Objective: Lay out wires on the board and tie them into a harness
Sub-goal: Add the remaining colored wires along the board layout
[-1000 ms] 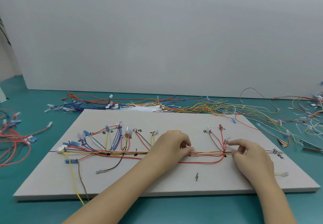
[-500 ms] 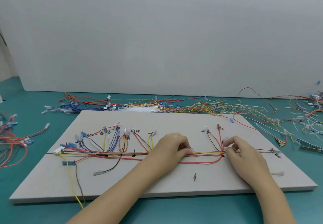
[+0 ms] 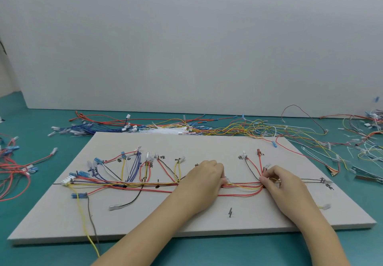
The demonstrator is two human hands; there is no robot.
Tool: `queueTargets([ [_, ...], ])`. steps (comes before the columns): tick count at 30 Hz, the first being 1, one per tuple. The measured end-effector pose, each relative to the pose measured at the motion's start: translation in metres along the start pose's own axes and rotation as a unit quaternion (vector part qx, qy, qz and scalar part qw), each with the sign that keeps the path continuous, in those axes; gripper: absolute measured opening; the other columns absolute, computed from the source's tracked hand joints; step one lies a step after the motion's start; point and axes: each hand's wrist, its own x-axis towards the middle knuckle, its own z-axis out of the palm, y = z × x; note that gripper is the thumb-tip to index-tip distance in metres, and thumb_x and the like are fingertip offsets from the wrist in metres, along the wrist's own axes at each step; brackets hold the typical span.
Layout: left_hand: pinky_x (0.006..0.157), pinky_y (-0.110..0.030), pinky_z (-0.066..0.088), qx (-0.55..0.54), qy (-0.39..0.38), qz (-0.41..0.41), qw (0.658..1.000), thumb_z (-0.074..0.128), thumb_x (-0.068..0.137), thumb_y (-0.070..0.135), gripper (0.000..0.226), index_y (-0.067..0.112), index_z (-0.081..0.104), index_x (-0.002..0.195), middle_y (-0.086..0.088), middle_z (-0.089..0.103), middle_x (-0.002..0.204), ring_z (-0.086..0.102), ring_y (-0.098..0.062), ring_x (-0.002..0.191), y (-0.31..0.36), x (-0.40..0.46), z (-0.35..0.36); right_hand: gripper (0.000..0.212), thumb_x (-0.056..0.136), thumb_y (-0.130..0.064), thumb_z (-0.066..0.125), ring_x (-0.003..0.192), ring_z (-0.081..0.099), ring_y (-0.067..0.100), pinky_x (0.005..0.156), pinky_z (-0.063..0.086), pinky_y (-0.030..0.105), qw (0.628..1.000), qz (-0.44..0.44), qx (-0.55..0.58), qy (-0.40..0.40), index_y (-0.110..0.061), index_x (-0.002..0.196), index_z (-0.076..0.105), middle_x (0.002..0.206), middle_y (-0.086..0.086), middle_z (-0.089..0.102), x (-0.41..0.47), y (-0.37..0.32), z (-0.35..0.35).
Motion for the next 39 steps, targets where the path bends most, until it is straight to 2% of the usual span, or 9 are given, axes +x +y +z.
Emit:
queueTargets([
  [7,0.087,-0.039,0.043,0.044,-0.009,0.006,0.999,0.040,0.103,0.028,0.018,0.013,0.048,0.098,-0.007,0.054,0.104,0.046,-0.024,0.099,0.005,0.000,0.001,0.014,0.093,-0.012,0.060,0.082,0.055,0.018,0.073,0.041,0.034,1.000,-0.022,-0.005,-0.005,-0.015,0.080,0.057,0.084,-0.006,0.061,0.003,0.000,0.004],
  [12,0.085,-0.038,0.043,0.038,-0.005,0.005,0.999,0.043,0.102,0.025,0.013,0.019,0.041,0.090,-0.005,0.053,0.103,0.046,-0.023,0.099,0.001,-0.004,-0.003,0.020,0.090,-0.003,0.063,0.077,0.057,0.021,0.071,0.041,0.034,0.998,-0.053,0.020,-0.001,-0.012,0.074,0.057,0.077,0.000,0.063,0.002,-0.004,0.007],
  [22,0.085,-0.037,0.043,0.024,-0.013,-0.024,0.999,0.047,0.099,0.024,0.013,0.019,0.044,0.088,-0.004,0.056,0.101,0.048,-0.022,0.099,-0.015,-0.016,-0.021,0.018,0.091,-0.005,0.062,0.074,0.053,0.018,0.067,0.037,0.032,0.995,-0.093,0.013,0.014,-0.009,0.074,0.054,0.075,0.000,0.058,0.002,-0.020,0.028],
  [34,0.083,-0.037,0.043,0.031,-0.008,-0.049,0.998,0.046,0.098,0.023,0.010,0.020,0.043,0.089,-0.004,0.055,0.102,0.049,-0.023,0.097,-0.023,-0.016,-0.025,0.016,0.095,-0.010,0.056,0.077,0.052,0.026,0.069,0.040,0.039,0.995,-0.091,-0.014,0.028,-0.007,0.079,0.052,0.079,0.005,0.056,0.005,-0.031,0.042],
  [36,0.081,-0.034,0.042,0.024,-0.007,-0.051,0.998,0.047,0.098,0.022,0.011,0.020,0.042,0.088,-0.003,0.055,0.101,0.049,-0.022,0.097,-0.024,-0.016,-0.024,0.015,0.094,-0.009,0.057,0.076,0.051,0.024,0.068,0.038,0.037,0.995,-0.094,-0.009,0.027,-0.007,0.079,0.054,0.079,0.004,0.057,0.005,-0.030,0.043],
  [39,0.082,-0.033,0.042,0.014,0.005,-0.047,0.999,0.048,0.097,0.023,0.012,0.021,0.042,0.087,0.000,0.054,0.098,0.049,-0.020,0.095,-0.026,-0.017,-0.021,0.012,0.090,-0.008,0.064,0.075,0.055,0.015,0.066,0.036,0.025,0.994,-0.101,0.033,0.027,-0.009,0.078,0.063,0.077,-0.003,0.063,0.007,-0.026,0.038],
])
